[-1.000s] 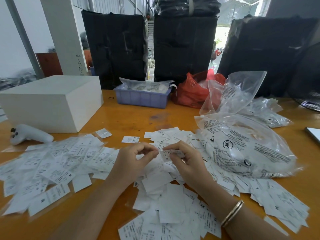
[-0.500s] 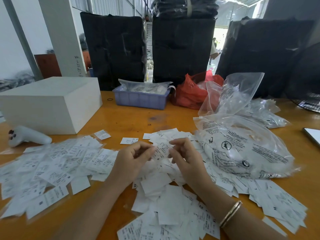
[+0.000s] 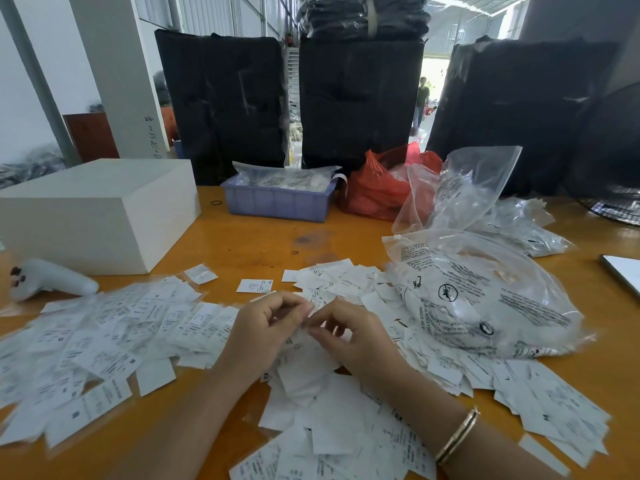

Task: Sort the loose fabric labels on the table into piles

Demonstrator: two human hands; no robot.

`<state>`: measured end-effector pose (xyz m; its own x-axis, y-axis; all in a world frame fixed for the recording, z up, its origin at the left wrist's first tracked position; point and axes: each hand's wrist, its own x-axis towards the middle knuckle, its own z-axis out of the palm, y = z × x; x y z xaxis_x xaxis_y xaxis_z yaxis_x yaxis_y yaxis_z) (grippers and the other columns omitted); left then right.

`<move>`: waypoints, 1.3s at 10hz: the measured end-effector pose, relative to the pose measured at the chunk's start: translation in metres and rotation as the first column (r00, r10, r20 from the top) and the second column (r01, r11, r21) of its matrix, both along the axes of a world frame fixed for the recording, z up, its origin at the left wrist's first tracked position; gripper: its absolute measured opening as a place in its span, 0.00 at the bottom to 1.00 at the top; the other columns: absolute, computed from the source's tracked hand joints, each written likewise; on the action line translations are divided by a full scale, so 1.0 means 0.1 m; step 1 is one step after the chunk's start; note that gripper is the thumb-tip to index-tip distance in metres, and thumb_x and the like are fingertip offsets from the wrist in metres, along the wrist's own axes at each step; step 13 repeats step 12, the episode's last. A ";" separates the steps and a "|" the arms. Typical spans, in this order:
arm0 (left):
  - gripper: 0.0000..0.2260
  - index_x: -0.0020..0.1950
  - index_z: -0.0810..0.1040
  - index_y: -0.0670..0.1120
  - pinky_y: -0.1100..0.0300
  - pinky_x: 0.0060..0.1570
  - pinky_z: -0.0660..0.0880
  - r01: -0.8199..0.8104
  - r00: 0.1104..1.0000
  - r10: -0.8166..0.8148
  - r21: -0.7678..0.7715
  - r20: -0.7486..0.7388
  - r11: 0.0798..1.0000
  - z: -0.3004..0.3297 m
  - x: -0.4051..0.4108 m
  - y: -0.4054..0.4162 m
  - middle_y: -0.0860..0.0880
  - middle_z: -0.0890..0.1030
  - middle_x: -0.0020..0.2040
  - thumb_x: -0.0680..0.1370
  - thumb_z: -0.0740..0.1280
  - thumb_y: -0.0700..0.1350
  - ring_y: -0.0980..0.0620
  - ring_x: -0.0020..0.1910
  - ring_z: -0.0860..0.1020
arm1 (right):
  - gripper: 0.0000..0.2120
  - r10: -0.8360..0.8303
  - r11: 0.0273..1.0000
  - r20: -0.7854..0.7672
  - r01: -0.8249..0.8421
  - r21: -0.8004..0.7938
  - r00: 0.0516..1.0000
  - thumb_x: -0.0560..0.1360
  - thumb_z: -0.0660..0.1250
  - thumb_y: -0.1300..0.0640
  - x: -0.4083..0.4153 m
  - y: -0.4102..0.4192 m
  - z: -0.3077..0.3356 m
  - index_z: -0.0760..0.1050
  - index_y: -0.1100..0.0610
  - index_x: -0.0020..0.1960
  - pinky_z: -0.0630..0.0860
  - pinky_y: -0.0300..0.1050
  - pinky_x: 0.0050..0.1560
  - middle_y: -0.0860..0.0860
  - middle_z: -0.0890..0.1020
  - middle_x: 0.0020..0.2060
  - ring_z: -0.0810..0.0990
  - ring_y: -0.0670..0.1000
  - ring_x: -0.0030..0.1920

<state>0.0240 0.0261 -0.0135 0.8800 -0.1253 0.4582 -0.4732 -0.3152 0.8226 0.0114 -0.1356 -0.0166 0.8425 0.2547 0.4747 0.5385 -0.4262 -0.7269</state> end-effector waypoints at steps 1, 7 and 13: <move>0.03 0.41 0.81 0.61 0.70 0.41 0.75 0.032 0.999 -0.032 -0.019 -0.039 0.999 0.01 -0.01 0.00 0.60 0.82 0.42 0.72 0.67 0.54 0.60 0.43 0.79 | 0.08 -0.057 0.994 -0.037 0.060 0.095 0.998 0.73 0.69 0.64 0.03 -0.01 -0.02 0.81 0.51 0.42 0.73 0.34 0.41 0.40 0.80 0.35 0.77 0.42 0.37; 0.05 0.43 0.77 0.53 0.69 0.30 0.70 -0.477 0.879 0.476 0.024 0.013 0.879 -0.01 0.10 0.14 0.58 0.77 0.35 0.77 0.67 0.44 0.60 0.35 0.76 | 0.16 -0.247 0.960 -0.061 0.252 0.123 0.967 0.76 0.65 0.64 0.10 -0.06 -0.08 0.72 0.41 0.48 0.69 0.29 0.34 0.44 0.76 0.33 0.73 0.39 0.33; 0.08 0.53 0.80 0.44 0.48 0.49 0.71 -0.687 0.726 0.573 0.418 0.380 0.594 0.05 0.08 0.40 0.45 0.82 0.50 0.76 0.68 0.43 0.43 0.51 0.77 | 0.09 -0.402 0.907 -0.086 0.384 -0.173 0.912 0.77 0.63 0.57 0.05 -0.11 -0.09 0.70 0.46 0.55 0.65 0.39 0.42 0.41 0.73 0.37 0.71 0.44 0.35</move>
